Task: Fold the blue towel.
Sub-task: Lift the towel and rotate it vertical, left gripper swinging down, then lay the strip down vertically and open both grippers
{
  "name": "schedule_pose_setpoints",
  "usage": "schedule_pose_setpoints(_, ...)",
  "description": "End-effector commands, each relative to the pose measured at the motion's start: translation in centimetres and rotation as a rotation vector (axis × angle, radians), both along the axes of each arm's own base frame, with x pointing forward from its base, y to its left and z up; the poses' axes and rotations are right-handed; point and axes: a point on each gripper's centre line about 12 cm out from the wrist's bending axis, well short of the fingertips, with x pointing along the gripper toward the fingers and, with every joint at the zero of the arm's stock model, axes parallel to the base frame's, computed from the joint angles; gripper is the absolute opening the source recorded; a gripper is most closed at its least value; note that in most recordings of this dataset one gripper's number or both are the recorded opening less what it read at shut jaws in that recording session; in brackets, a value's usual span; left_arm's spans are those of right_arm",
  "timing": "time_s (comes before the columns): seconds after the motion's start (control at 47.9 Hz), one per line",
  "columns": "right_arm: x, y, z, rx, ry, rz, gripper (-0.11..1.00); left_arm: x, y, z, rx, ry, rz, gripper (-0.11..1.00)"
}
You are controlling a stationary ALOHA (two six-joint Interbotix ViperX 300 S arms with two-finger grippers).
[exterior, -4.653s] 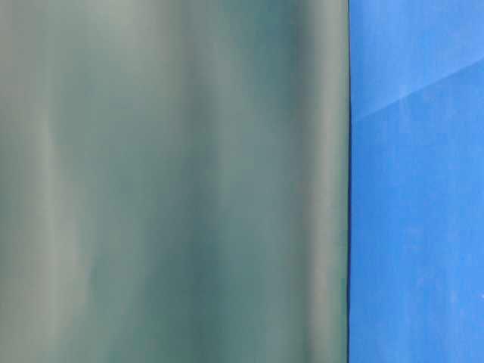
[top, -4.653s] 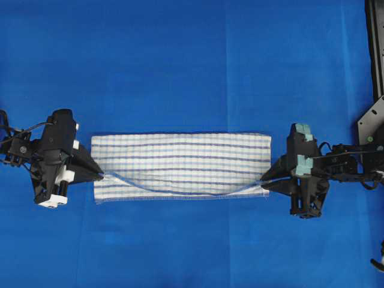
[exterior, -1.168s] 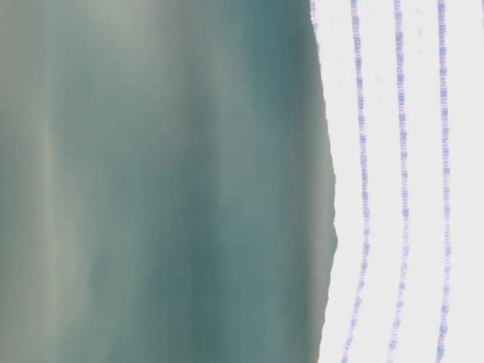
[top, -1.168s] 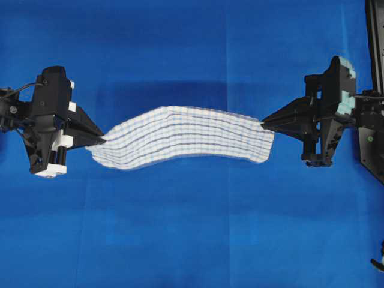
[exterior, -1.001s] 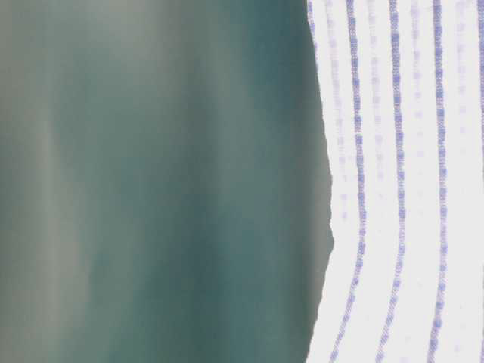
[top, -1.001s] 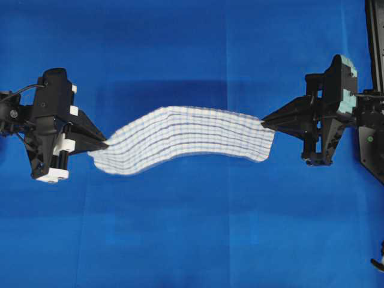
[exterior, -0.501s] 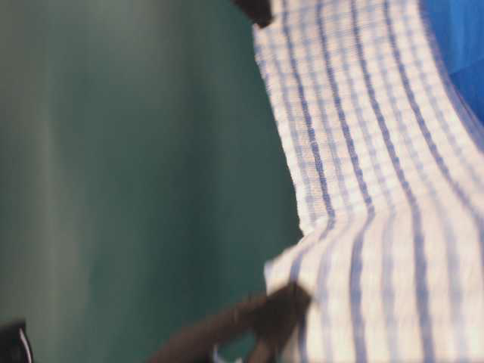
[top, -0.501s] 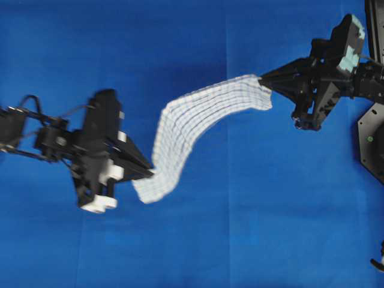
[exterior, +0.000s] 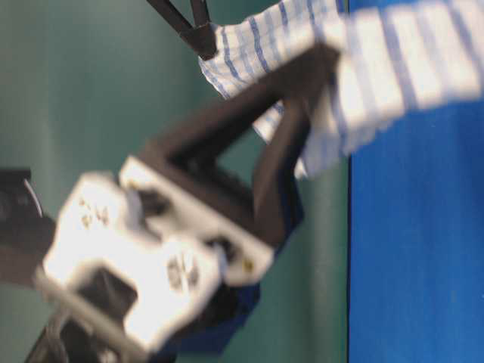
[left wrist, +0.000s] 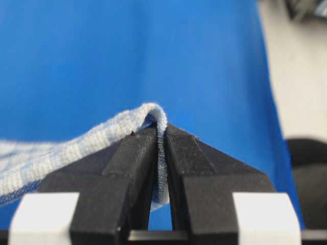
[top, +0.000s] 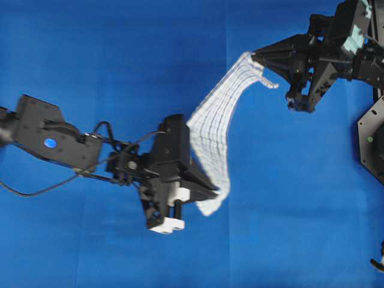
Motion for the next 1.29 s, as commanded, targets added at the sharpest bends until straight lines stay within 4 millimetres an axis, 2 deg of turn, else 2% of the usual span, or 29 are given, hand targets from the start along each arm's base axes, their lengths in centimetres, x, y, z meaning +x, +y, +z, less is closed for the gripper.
schedule_pose_setpoints(0.0, 0.4, -0.7, 0.8, -0.009, -0.014, -0.017, -0.04, 1.2, -0.6, 1.8, -0.026, -0.076, -0.002, 0.05)
schedule_pose_setpoints(0.167, 1.1, -1.6, 0.2, -0.011, 0.025, -0.03, -0.04, 2.3, -0.9, 1.1, -0.079, -0.072, 0.021, 0.05)
schedule_pose_setpoints(0.438, 3.5, -2.5, -0.8, -0.013, 0.094, -0.009, -0.04, 2.3, -1.1, 0.3, -0.131, -0.082, 0.038, 0.05)
schedule_pose_setpoints(0.647, 5.7, -3.7, -1.5, -0.002, 0.146, -0.002, -0.04, 2.1, -0.9, -1.9, -0.22, -0.096, 0.086, 0.05)
schedule_pose_setpoints(0.855, 7.7, -4.9, -2.4, 0.005, 0.175, -0.011, -0.04, 1.3, -0.5, -4.2, -0.3, -0.118, 0.13, 0.05)
schedule_pose_setpoints(1.273, 12.8, -6.9, -5.3, 0.007, 0.25, 0.012, -0.04, -0.6, -0.4, -6.2, -0.386, -0.058, 0.219, 0.05)
